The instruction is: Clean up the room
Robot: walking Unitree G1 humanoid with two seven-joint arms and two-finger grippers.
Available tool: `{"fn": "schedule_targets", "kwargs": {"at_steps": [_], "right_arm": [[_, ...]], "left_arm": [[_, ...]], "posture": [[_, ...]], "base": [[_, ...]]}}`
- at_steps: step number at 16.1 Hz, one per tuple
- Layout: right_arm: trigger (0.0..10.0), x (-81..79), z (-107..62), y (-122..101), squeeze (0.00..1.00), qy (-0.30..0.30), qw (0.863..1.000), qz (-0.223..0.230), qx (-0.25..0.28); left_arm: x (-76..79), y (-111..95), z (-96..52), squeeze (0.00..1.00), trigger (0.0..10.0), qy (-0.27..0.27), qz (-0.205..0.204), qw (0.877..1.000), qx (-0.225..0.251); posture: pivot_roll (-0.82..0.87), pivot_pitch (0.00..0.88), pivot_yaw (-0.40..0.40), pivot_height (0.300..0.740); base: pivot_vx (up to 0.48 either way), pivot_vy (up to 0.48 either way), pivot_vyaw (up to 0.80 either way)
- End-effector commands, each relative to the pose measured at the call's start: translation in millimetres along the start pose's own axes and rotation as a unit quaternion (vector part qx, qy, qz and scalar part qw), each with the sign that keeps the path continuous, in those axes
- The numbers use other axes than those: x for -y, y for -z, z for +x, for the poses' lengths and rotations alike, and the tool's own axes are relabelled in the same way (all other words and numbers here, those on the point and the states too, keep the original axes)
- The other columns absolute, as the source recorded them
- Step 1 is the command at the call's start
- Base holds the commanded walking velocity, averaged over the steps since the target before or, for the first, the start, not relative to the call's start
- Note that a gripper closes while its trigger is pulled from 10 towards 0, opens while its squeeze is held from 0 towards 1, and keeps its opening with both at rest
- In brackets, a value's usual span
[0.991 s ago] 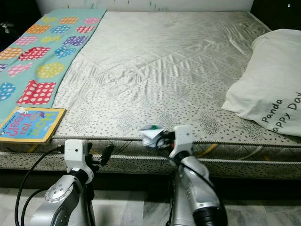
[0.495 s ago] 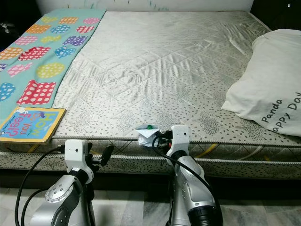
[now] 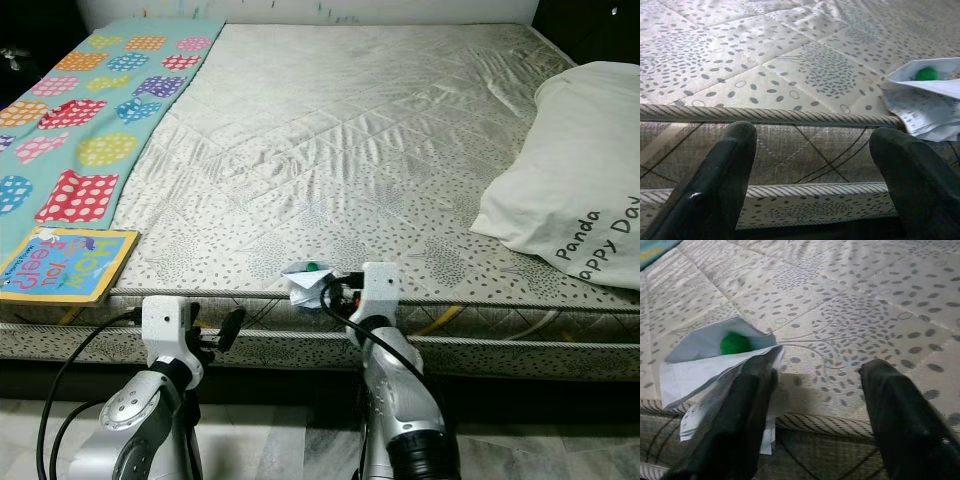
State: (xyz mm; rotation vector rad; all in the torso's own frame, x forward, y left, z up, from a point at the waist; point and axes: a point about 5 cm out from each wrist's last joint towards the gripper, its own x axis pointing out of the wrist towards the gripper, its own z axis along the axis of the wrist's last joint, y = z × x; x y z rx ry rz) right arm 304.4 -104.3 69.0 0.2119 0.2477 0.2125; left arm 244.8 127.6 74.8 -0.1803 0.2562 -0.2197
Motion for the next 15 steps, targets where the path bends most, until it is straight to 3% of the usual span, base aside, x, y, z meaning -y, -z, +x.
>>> {"fn": "schedule_targets", "kwargs": {"at_steps": [1,3,4,5,15], "right_arm": [[10.0,-2.3,3.2,-5,0.95,0.004,1.0,0.004,0.007],[10.0,-5.6,4.8,-6,0.56,0.005,1.0,0.005,0.011],[10.0,-5.6,5.1,-6,0.24,0.006,1.0,0.004,0.014],[10.0,-3.8,4.9,-8,0.02,0.01,1.0,0.004,0.019],[10.0,23.4,-2.7,-22,0.0,0.04,0.998,-0.004,0.041]], "left_arm": [[-1.0,1,0.3,0.0,10.0,-0.002,0.005,1.0,-0.004],[-0.9,1,0.7,0.0,10.0,-0.002,0.005,1.0,-0.004],[-0.9,1,0.8,0.0,10.0,-0.002,0.004,1.0,-0.004],[-1.2,1,0.8,0.0,10.0,-0.002,0.004,1.0,-0.003],[-1.4,0,1.6,0.0,10.0,0.002,0.005,1.0,-0.002]], "posture": [[-0.05,0.0,-0.007,0.47],[-0.04,0.0,-0.008,0.47],[-0.04,0.0,-0.009,0.47],[-0.04,0.0,-0.009,0.47],[-0.05,0.0,-0.003,0.47]], "base": [[0.0,0.0,0.0],[0.0,0.0,0.0],[0.0,0.0,0.0],[0.0,0.0,0.0],[0.0,0.0,0.0]]}}
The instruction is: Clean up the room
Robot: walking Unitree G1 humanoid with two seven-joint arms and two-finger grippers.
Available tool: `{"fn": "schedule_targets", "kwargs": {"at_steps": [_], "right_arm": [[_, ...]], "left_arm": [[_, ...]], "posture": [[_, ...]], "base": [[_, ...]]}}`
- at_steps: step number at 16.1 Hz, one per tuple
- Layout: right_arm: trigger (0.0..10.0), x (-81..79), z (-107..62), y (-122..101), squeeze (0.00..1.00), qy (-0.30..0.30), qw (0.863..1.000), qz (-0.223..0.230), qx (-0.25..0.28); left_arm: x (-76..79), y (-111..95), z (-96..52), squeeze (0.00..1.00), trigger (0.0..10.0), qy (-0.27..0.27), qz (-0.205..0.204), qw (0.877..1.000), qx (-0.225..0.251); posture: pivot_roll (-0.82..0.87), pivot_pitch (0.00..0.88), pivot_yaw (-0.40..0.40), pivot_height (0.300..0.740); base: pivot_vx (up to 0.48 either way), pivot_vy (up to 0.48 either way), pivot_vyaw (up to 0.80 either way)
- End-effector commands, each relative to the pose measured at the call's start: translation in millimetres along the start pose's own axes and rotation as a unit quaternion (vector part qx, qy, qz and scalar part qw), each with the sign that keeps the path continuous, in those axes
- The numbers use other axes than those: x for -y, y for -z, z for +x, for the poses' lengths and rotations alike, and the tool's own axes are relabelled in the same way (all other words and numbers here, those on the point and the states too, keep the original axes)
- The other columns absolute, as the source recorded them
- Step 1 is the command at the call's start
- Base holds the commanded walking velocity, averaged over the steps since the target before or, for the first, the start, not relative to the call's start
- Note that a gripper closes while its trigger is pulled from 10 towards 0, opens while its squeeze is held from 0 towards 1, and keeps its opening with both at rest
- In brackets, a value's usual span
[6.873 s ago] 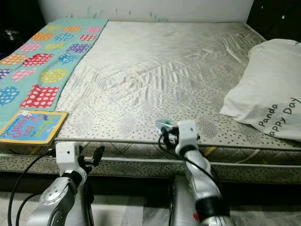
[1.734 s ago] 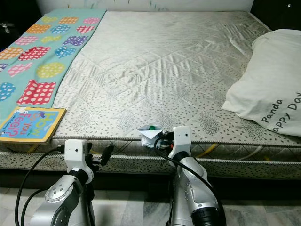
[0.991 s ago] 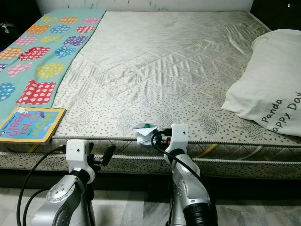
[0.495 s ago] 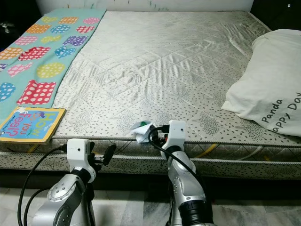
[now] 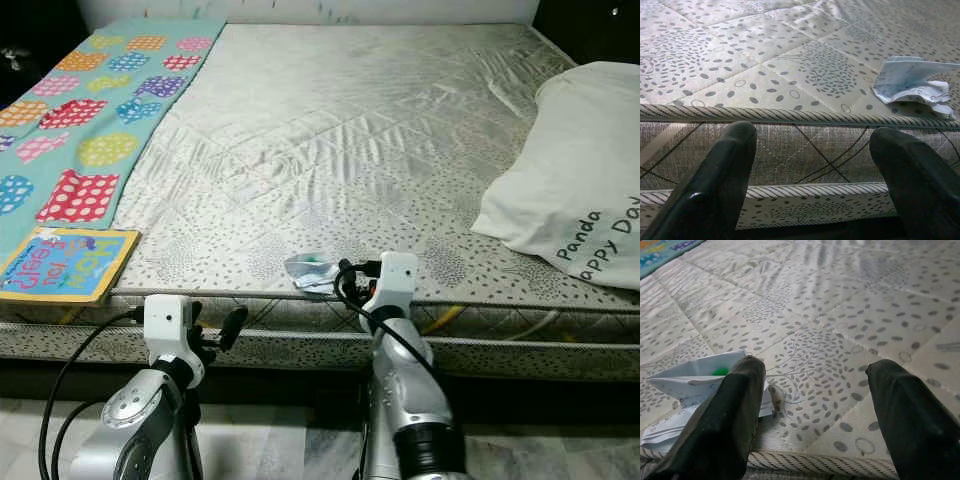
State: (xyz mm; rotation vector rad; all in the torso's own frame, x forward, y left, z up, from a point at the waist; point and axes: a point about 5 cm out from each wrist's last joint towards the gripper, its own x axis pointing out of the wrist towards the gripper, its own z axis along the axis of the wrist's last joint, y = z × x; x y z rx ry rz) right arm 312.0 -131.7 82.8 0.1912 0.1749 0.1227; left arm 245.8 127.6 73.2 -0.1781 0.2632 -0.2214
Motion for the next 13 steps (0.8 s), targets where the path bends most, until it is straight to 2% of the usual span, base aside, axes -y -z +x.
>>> {"fn": "schedule_targets", "kwargs": {"at_steps": [1,2,3,5,6,9,10,12,13], "right_arm": [[10.0,2.4,-3.9,0,0.0,-0.008,1.0,-0.003,-0.006],[10.0,5.4,-7.7,0,0.0,-0.02,1.0,-0.003,-0.008],[10.0,8.1,-10.8,0,1.0,-0.03,0.999,-0.01,-0.01],[10.0,12.6,-16.0,0,1.0,-0.052,0.998,-0.021,-0.006],[10.0,10.4,-19.5,-5,1.0,-0.083,0.995,-0.054,0.011],[10.0,-3.0,-23.0,-7,1.0,-0.134,0.988,-0.078,0.023],[10.0,-9.4,-24.6,-6,0.91,-0.156,0.983,-0.087,0.027],[10.0,-20.5,-26.5,-6,0.45,-0.192,0.976,-0.096,0.033],[10.0,-27.3,-26.7,-6,0.04,-0.214,0.97,-0.112,0.038]], "left_arm": [[-1.0,-1,0.0,0.0,10.0,0.003,0.003,1.0,0.001],[-0.7,-1,0.1,0.0,10.0,0.006,0.001,1.0,0.001],[-0.5,-1,0.1,0.0,10.0,0.008,0.0,1.0,0.001],[0.8,-1,0.8,0.0,10.0,0.013,0.001,1.0,0.0],[1.1,-1,1.3,0.0,10.0,0.017,0.002,1.0,-0.001],[0.1,-2,1.9,0.0,10.0,0.02,0.004,1.0,-0.001],[0.4,-2,1.9,0.0,10.0,0.021,0.005,1.0,0.0],[1.2,-3,1.9,0.0,10.0,0.024,0.004,1.0,0.001],[1.6,-3,2.3,0.0,10.0,0.027,0.004,1.0,0.002]], "posture": [[-0.05,0.0,-0.004,0.47],[-0.05,0.0,-0.004,0.47],[-0.06,0.0,-0.002,0.47],[-0.06,0.0,0.004,0.47],[-0.06,0.0,0.006,0.47],[-0.06,0.0,0.011,0.47],[-0.06,0.0,0.011,0.47],[-0.06,0.0,0.013,0.47],[-0.05,0.0,0.013,0.47]], "base": [[0.0,0.0,0.0],[0.0,0.0,0.0],[0.0,0.0,0.0],[0.0,0.0,0.0],[0.0,0.0,0.0],[0.0,0.0,0.0],[0.0,0.0,0.0],[0.0,0.0,0.0],[0.0,0.0,0.0]]}}
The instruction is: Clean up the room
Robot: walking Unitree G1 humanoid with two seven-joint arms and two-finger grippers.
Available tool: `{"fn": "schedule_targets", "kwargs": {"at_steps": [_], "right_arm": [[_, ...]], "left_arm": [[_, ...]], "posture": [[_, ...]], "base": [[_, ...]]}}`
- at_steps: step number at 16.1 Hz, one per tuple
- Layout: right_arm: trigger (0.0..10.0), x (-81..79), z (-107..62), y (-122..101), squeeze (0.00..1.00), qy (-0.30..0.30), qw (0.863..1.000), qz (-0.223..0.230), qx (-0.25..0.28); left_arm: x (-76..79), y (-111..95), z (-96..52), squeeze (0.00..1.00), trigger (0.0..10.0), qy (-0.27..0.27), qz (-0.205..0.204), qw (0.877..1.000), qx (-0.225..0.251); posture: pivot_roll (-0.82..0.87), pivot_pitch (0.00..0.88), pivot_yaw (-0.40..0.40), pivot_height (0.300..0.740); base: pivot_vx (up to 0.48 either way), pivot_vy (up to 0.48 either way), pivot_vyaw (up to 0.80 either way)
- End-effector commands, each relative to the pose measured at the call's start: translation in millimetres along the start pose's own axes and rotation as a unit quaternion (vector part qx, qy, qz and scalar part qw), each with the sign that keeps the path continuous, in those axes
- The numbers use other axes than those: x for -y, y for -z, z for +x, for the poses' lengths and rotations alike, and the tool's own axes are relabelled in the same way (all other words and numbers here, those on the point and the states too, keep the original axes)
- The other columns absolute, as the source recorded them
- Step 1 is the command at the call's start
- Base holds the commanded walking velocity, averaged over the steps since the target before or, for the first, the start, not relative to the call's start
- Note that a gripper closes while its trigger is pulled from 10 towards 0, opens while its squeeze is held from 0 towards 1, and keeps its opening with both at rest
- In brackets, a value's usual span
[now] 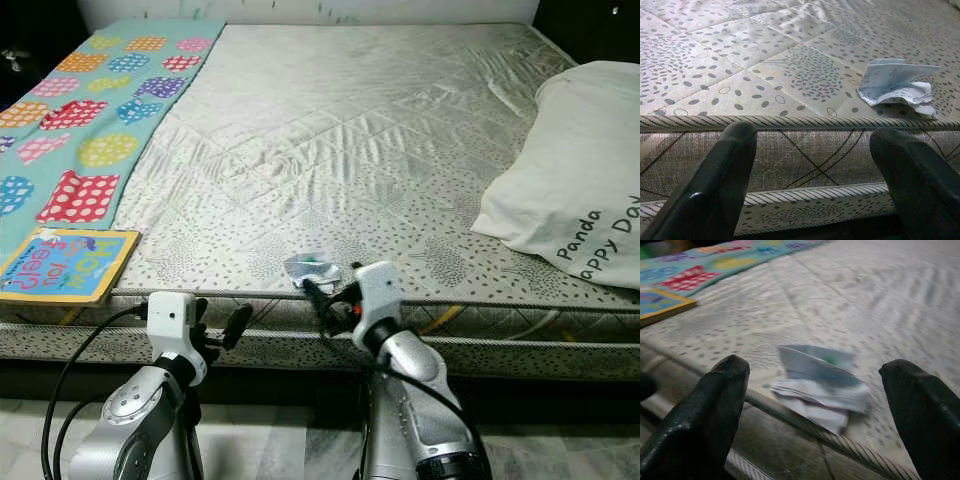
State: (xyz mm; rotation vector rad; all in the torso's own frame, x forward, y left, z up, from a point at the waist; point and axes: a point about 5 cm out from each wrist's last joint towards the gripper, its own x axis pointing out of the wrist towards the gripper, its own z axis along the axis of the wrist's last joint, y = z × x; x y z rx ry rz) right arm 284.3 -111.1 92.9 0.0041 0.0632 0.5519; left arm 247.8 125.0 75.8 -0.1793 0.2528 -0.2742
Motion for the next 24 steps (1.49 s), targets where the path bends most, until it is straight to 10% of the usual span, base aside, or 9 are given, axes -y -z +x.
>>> {"fn": "schedule_targets", "kwargs": {"at_steps": [1,24], "right_arm": [[10.0,-10.4,4.7,-6,0.0,-0.035,0.999,-0.028,0.015],[10.0,-33.8,60.5,24,0.0,0.034,0.977,-0.207,-0.021]], "left_arm": [[-0.7,-1,1.0,0.0,10.0,0.003,0.0,1.0,-0.001],[-0.1,-3,-2.1,0.0,10.0,0.008,0.005,1.0,-0.003]], "posture": [[-0.05,0.0,0.013,0.47],[0.0,0.0,0.006,0.47]], "base": [[0.0,0.0,0.0],[0.0,0.0,0.0]]}}
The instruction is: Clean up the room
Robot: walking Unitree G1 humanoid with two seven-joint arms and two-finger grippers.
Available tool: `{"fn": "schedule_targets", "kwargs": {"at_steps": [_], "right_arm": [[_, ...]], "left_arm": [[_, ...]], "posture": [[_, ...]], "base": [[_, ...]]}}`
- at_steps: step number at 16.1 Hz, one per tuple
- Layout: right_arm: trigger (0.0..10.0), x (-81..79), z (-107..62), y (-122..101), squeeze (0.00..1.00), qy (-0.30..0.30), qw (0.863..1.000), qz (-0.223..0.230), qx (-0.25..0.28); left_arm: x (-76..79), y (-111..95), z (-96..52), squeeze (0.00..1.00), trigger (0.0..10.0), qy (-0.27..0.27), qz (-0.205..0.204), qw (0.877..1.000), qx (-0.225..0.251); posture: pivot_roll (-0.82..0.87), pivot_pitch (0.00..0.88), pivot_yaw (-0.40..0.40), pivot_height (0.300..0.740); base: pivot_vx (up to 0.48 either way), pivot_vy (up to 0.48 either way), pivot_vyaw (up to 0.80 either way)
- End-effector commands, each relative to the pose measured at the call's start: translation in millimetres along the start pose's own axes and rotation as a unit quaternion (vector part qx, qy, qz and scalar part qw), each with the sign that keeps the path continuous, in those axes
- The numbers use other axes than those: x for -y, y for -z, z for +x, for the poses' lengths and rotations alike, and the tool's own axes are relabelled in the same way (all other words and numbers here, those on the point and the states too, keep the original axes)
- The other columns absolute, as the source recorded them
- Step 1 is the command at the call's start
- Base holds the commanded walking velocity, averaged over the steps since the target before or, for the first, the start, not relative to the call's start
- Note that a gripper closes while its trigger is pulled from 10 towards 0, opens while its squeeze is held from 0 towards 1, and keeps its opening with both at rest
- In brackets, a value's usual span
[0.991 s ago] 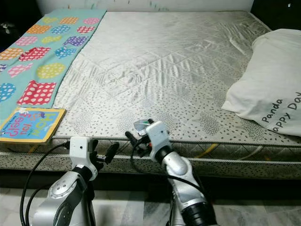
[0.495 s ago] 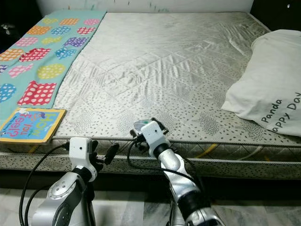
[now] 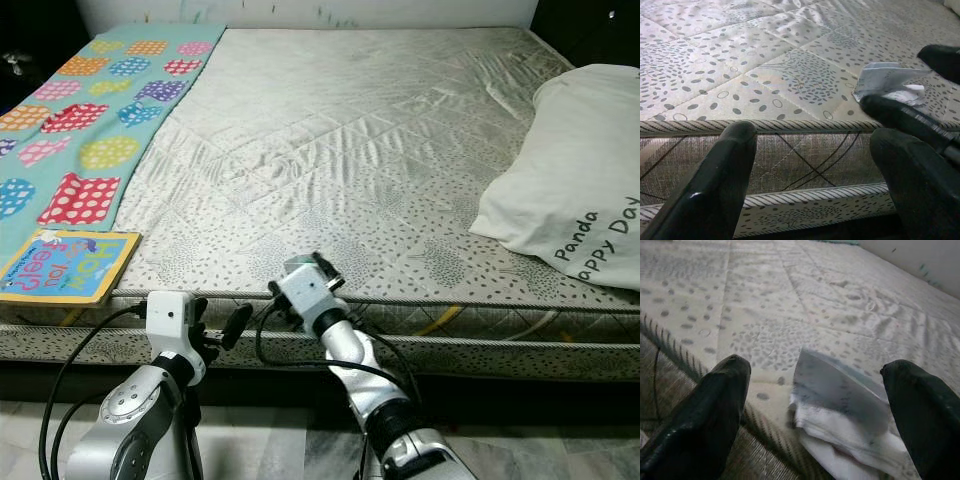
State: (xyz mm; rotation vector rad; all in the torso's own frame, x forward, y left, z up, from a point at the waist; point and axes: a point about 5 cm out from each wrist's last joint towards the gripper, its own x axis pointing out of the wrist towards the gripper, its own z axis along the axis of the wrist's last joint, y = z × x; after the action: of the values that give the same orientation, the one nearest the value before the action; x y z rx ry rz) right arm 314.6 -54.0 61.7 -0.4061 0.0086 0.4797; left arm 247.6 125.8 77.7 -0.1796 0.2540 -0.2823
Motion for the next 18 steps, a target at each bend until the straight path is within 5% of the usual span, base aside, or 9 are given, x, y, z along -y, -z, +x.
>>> {"fn": "schedule_targets", "kwargs": {"at_steps": [1,9,10,11,12,18], "right_arm": [[9.8,-0.2,3.1,-3,0.0,0.002,1.0,-0.015,0.004],[10.0,7.9,8.0,7,0.0,0.044,0.996,-0.067,-0.05],[4.7,9.4,7.6,9,0.0,0.046,0.995,-0.069,-0.056],[4.7,9.7,7.6,9,0.0,0.047,0.995,-0.069,-0.056],[0.0,10.7,7.4,10,0.0,0.047,0.994,-0.073,-0.059],[0.0,12.7,6.2,16,0.0,0.048,0.993,-0.078,-0.08]], "left_arm": [[0.3,-1,-1.1,0.0,10.0,0.004,0.005,1.0,-0.001],[1.1,-1,-0.9,0.0,10.0,0.002,0.003,1.0,0.0],[1.2,-1,-0.9,0.0,10.0,0.002,0.003,1.0,-0.001],[1.2,-1,-0.9,0.0,10.0,0.002,0.003,1.0,-0.001],[1.2,-1,-0.8,0.0,10.0,0.002,0.003,1.0,-0.001],[0.8,-2,0.7,0.0,10.0,0.002,0.003,1.0,0.0]], "posture": [[0.0,0.0,0.006,0.47],[0.0,0.0,0.002,0.47],[0.0,0.0,0.002,0.47],[0.0,0.0,0.002,0.47],[0.0,0.0,0.001,0.47],[0.0,0.0,0.003,0.47]], "base": [[0.0,0.0,0.0],[0.0,0.0,0.0],[0.0,0.0,0.0],[0.0,0.0,0.0],[0.0,0.0,0.0],[0.0,0.0,0.0]]}}
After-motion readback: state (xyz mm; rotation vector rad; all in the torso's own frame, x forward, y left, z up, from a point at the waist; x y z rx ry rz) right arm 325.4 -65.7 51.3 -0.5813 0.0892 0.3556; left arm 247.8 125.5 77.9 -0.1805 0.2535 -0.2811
